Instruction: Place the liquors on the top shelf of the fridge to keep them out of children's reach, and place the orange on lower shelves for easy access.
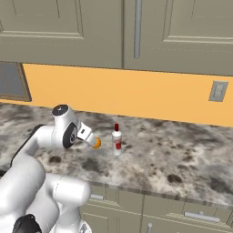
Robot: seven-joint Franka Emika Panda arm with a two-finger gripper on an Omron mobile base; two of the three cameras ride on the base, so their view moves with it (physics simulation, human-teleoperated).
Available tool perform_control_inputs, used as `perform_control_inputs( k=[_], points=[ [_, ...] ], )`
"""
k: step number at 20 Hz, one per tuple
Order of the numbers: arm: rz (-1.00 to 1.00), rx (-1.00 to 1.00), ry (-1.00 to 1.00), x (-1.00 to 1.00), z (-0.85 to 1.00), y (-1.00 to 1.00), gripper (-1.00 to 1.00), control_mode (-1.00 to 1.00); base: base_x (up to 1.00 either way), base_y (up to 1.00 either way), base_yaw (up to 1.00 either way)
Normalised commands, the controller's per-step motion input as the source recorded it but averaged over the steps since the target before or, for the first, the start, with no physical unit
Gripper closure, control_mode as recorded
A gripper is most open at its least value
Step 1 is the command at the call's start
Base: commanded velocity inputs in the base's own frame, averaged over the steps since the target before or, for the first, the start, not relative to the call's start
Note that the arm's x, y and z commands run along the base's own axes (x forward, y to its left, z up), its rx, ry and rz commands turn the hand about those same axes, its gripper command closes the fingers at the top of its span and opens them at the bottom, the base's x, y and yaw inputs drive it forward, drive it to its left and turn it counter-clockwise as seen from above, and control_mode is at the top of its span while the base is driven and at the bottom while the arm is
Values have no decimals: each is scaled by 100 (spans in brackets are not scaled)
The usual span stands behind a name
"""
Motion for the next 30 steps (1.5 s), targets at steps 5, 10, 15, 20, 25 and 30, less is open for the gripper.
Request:
perform_control_inputs(
  k=[5, 10, 15, 20, 25, 30],
  points=[
    [0, 0, 0, 28, -26, 0, -100, -100, 0, 0, 0],
    [0, 0, 0, 28, -36, -4, -100, -100, 0, 0, 0],
    [0, 0, 0, 29, -31, -3, -100, -100, 0, 0, 0],
    [0, 0, 0, 31, -22, 0, -100, -100, 0, 0, 0],
    [0, 0, 0, 30, -19, -1, -100, -100, 0, 0, 0],
    [0, 0, 0, 30, -20, -2, -100, -100, 0, 0, 0]
  ],
)
